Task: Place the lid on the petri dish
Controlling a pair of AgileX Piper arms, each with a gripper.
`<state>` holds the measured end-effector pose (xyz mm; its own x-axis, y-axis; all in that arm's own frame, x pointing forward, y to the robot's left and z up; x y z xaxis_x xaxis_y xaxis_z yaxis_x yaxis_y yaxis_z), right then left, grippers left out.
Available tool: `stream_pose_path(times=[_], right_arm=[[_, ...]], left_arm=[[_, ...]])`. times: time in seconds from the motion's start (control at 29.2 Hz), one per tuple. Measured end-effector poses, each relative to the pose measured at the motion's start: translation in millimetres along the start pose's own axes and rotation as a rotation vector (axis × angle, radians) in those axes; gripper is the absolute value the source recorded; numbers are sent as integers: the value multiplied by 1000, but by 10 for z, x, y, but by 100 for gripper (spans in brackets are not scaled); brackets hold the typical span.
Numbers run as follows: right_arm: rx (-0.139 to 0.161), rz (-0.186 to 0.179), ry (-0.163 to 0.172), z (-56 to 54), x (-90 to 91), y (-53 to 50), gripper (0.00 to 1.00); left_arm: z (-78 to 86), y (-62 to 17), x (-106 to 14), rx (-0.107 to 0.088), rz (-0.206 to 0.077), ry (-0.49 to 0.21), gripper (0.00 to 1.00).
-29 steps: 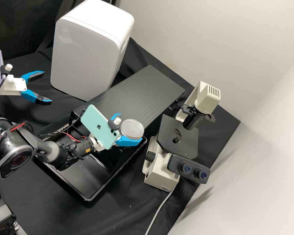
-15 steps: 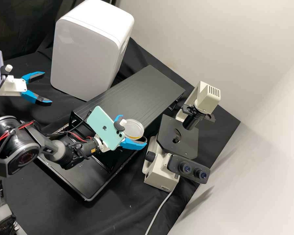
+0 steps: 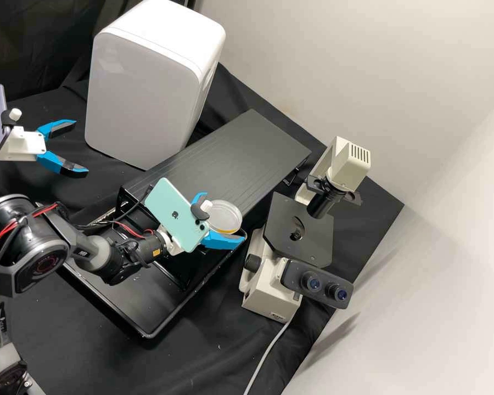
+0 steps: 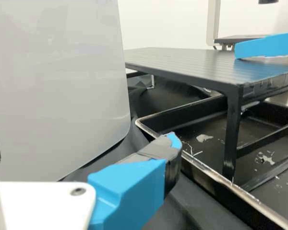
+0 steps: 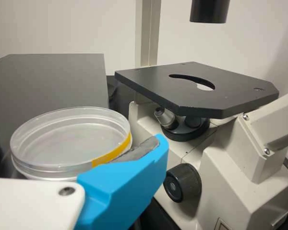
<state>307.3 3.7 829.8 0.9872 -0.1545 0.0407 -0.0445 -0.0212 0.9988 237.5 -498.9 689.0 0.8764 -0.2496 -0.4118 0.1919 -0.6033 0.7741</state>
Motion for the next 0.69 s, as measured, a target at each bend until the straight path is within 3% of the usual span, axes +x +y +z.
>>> stream_pose_path(times=[0.69], right_arm=[[-11, -7, 14, -8, -12, -16, 0]], left_arm=[[0, 0, 0, 0, 0, 0, 100]])
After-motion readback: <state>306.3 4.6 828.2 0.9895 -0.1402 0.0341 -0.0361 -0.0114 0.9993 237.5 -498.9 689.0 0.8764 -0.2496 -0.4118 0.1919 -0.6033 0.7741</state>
